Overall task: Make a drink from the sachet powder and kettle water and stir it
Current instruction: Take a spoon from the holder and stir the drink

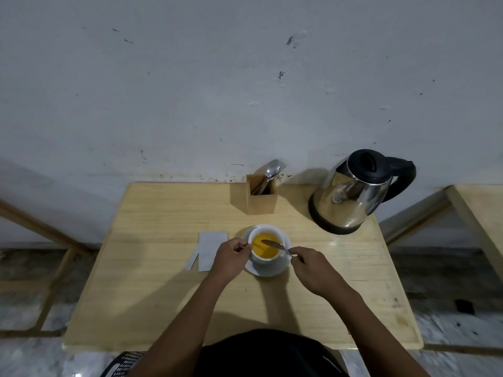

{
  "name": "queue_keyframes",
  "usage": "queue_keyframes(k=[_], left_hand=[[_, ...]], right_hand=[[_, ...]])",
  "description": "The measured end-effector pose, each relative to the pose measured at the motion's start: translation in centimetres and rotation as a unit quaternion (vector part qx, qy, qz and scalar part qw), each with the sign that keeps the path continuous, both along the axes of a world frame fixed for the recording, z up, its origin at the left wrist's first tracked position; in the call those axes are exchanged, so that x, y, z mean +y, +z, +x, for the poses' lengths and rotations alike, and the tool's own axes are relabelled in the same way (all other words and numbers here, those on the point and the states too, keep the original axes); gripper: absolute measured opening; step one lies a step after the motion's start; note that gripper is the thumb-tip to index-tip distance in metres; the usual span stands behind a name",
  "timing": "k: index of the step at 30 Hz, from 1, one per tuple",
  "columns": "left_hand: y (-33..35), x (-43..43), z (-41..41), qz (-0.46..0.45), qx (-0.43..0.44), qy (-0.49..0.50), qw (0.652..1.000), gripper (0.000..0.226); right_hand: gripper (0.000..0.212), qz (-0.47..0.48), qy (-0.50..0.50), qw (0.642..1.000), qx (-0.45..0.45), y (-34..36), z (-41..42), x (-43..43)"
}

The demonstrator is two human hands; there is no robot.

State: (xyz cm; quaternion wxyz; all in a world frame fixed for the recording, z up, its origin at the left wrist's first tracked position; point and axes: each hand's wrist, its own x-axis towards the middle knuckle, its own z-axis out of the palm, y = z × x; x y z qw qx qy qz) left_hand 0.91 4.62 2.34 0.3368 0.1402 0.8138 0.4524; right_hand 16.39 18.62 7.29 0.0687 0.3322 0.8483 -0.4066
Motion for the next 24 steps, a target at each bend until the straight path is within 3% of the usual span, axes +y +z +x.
queue_keyframes(k=[6, 12, 16, 19, 24], left_hand=[[-0.4, 0.0, 0.3, -0.003, 0.013, 0.009, 1.000, 0.017], [-0.4, -0.1, 0.4, 0.004, 0.019, 0.004, 1.000, 0.018], [-0.7, -0.1, 0.3, 0.005, 0.018, 0.006, 1.000, 0.017], [-0.6, -0.2, 0.4, 0.006, 0.021, 0.005, 1.000, 0.017], [-0.6, -0.1, 0.3, 0.004, 0.016, 0.008, 1.000, 0.017]], right_hand=[[0.039, 0.106, 0.066, 0.987, -0.105, 0.8, -1.1, -0.1], [0.029, 0.116, 0.132, 0.971, -0.164, 1.6, -2.6, 0.6], [0.032, 0.222, 0.199, 0.942, -0.153, 2.4, -4.0, 1.2], [0.027, 0.292, 0.169, 0.934, -0.117, 2.7, -5.4, 1.4], [0.019, 0.347, 0.178, 0.911, -0.136, 4.2, -6.8, 1.9]])
